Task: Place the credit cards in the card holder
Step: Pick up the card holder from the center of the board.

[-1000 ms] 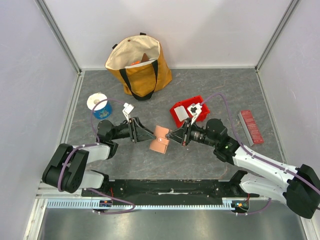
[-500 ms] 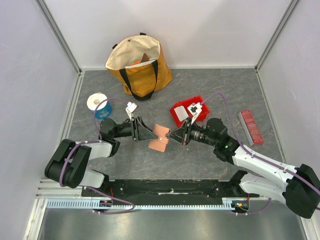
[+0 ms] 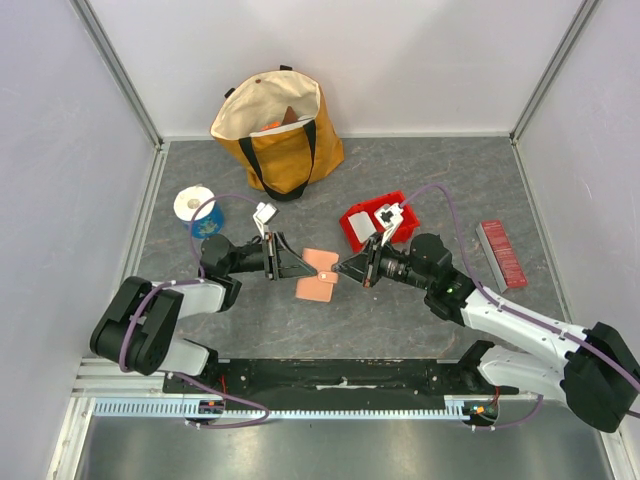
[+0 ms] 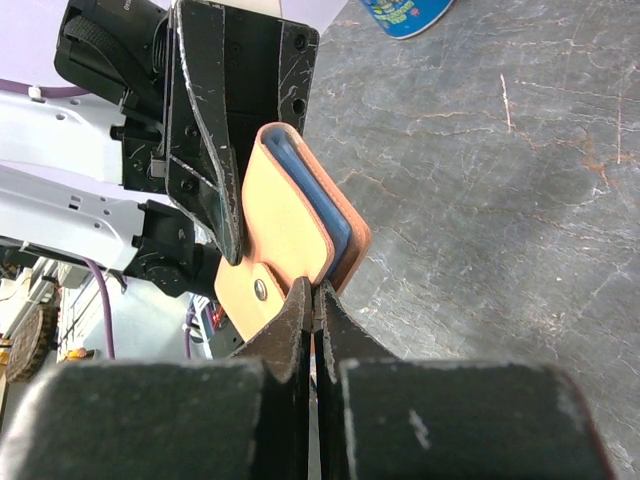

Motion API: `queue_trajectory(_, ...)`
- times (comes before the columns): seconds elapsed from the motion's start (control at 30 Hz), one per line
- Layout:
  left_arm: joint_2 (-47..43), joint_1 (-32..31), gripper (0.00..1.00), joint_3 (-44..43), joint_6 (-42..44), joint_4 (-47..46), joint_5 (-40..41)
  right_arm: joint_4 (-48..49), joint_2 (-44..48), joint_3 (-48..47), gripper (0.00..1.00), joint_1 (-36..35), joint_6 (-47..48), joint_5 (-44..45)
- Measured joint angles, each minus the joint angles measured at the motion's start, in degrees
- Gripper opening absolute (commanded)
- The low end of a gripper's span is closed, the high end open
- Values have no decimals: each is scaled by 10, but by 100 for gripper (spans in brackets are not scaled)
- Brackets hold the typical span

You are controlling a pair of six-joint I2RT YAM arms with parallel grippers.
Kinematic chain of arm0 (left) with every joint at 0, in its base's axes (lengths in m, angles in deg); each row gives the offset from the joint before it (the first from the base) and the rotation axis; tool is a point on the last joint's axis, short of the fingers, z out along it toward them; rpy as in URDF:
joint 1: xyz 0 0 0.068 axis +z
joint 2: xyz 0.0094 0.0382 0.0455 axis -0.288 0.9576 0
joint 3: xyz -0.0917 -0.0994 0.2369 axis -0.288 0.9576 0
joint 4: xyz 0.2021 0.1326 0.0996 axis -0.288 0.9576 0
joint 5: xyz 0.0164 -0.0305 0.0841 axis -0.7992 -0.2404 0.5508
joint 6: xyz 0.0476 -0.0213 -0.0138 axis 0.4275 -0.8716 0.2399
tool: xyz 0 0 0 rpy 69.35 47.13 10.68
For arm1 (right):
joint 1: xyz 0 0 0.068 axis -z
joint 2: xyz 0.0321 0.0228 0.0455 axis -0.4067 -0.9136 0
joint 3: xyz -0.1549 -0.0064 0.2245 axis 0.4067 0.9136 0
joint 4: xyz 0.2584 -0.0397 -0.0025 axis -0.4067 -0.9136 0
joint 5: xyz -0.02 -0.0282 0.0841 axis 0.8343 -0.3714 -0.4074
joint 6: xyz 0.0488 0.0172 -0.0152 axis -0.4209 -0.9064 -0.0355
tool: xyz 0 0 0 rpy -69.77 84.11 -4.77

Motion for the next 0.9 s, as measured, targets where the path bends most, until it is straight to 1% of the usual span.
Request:
queue_trajectory(0.1, 10, 0, 7, 0, 0, 0, 0, -9, 2, 1, 0, 1, 4, 4)
queue_trajectory(0.13, 16, 0, 2, 0, 1, 0, 0, -13, 5, 2, 0, 2, 7, 5)
queue_trajectory(0.2, 24, -1, 2, -1, 15, 9, 0, -27, 9, 3, 6, 2, 15, 5)
queue_trajectory(0.23, 24, -2, 2, -3, 28, 22, -2, -35, 11, 3, 11, 2, 19, 6)
queue_trajectory(0.27, 21, -5, 2, -10, 50, 54, -2, -47, 13, 3, 19, 2, 25, 8)
queue_trajectory(0.3, 16, -8, 2, -17, 77, 98, 0, -58, 17, 3, 28, 2, 29, 11)
queue_trajectory(0.4, -5, -22, 2, -49, 181, 266, 20, -107, 32, 3, 41, 3, 49, 35)
queue_trajectory(0.43, -12, -27, 2, -66, 222, 335, 32, -126, 38, 3, 41, 3, 57, 46)
queue_trajectory(0.5, -13, -34, 2, -91, 276, 421, 51, -154, 45, 3, 41, 3, 69, 61)
queue_trajectory(0.6, 12, -46, 2, -121, 342, 523, 68, -191, 49, 3, 42, 3, 84, 77)
queue_trajectory(0.7, 64, -67, 2, -147, 395, 609, 85, -223, 49, 3, 43, 3, 95, 85)
queue_trajectory(0.8, 117, -96, 2, -172, 435, 689, 104, -236, 49, 3, 51, 3, 103, 82)
queue_trajectory(0.9, 149, -122, 2, -195, 466, 745, 116, -237, 42, 4, 53, 3, 110, 68)
